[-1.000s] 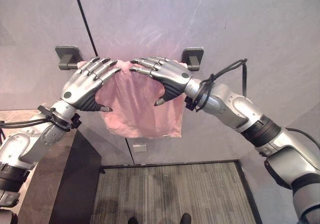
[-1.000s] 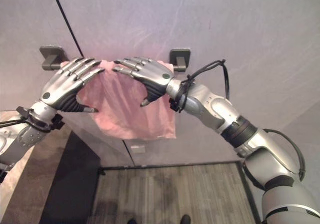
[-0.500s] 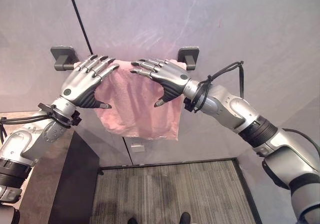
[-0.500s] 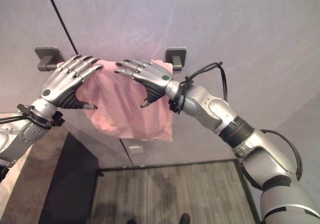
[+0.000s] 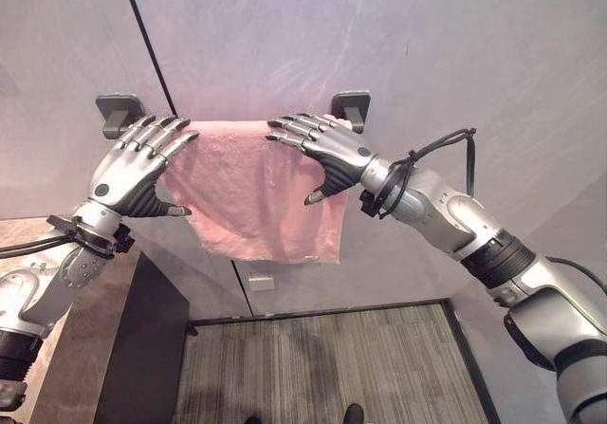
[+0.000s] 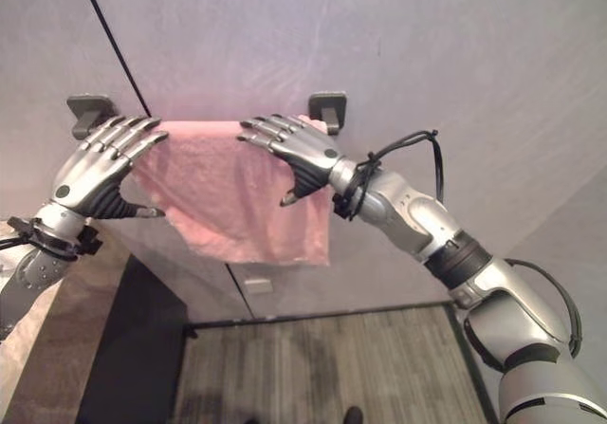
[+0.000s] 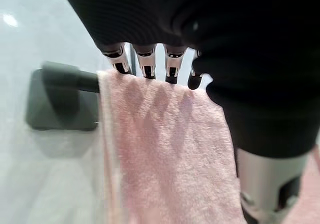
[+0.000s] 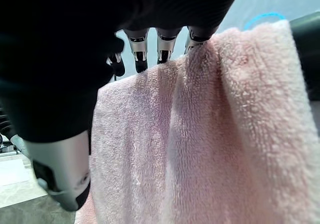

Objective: Put brush and paste in cup on sink, flatten towel.

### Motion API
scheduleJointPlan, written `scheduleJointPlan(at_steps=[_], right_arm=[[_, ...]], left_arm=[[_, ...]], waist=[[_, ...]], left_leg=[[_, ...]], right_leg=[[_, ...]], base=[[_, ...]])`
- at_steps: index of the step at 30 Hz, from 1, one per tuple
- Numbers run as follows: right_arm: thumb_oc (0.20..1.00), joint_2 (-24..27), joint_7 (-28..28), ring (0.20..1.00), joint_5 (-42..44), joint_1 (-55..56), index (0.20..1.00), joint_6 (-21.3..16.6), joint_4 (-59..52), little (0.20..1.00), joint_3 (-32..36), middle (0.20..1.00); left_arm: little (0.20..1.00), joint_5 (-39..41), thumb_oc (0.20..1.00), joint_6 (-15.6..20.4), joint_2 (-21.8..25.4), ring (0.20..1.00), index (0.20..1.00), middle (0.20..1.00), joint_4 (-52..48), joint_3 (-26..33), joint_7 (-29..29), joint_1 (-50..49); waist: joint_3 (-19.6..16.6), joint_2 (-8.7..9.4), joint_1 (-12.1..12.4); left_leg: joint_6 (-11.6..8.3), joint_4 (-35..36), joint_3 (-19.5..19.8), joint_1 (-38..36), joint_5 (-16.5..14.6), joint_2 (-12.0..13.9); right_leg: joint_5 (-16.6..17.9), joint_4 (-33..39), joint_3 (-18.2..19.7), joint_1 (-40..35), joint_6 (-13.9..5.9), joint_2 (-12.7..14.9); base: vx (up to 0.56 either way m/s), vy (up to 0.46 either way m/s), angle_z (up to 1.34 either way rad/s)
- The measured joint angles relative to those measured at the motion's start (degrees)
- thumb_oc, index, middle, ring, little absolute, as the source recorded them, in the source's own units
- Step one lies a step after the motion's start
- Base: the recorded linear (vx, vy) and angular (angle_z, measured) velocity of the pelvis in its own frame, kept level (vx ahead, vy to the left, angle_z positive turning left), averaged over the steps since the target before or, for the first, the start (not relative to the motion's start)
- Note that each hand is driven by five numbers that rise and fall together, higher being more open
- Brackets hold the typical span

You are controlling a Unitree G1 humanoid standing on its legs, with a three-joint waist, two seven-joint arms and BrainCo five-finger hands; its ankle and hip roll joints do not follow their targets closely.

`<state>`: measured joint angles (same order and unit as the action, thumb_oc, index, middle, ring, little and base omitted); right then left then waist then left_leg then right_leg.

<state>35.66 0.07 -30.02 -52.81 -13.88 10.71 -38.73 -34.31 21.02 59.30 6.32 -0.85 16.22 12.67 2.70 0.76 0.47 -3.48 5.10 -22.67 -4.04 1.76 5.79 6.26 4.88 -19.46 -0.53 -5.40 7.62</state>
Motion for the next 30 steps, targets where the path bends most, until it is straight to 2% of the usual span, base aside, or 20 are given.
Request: scheduleJointPlan(at_steps=[11, 15, 27, 30], right_arm=[[1.0, 1.69, -2.27, 1.0, 0.12, 0.89, 1.0, 0.37, 7.05, 1.0, 2.36, 1.0], [1.0, 1.8, -2.57, 1.0, 0.12, 1.48, 1.0, 0.37, 7.51, 1.0, 2.37, 1.0], [1.0, 2.22, -4.23, 1.0, -0.2, 3.05, 1.0, 0.01, 7.64, 1.0, 3.52, 1.0], [1.0, 3.69, -6.02, 1.0, -4.33, 2.88, 1.0, -0.56, 7.63, 1.0, 3.04, 1.0]], left_arm=[[1.0, 2.22, 1.0, -1.3, -0.09, 1.0, 1.0, 1.0, 6.61, 0.6, 1.48, -0.48], [1.0, 2.33, 1.0, -2.42, -0.09, 1.0, 1.0, 1.0, 6.7, 0.6, 1.38, -0.52], [1.0, 2.4, 1.0, -2.55, -0.11, 1.0, 1.0, 1.0, 6.48, 0.67, 1.18, -0.75], [1.0, 2.4, 1.0, -2.57, -0.11, 1.0, 1.0, 1.0, 6.02, 0.71, 1.1, -0.74]], waist=[[-1.39, -0.69, 0.11], [-1.53, -0.51, 0.11], [-1.81, -0.08, 0.13], [-1.89, 0.04, 0.2]], left_leg=[[-0.01, 0.01, 0.09, -0.03, 0.03, 0.01], [-0.04, 0.01, 0.13, 0.01, 0.05, 0.01], [-0.05, 0.02, 0.14, 0.44, 0.04, -0.07], [-0.05, 0.02, 0.27, 0.83, 0.04, -0.09]], right_leg=[[0.11, 0.01, -0.06, -0.07, 0.02, 0.03], [0.17, 0.01, -0.07, -0.05, 0.06, 0.05], [0.19, 0.3, -0.07, 0.4, 0.02, 0.18], [0.19, 0.4, -0.15, 0.68, -0.01, 0.21]], base=[[0.0, 0.0, 0.0], [0.0, 0.0, 0.0], [0.0, 0.0, 0.0], [0.0, -0.002, 0.01]])
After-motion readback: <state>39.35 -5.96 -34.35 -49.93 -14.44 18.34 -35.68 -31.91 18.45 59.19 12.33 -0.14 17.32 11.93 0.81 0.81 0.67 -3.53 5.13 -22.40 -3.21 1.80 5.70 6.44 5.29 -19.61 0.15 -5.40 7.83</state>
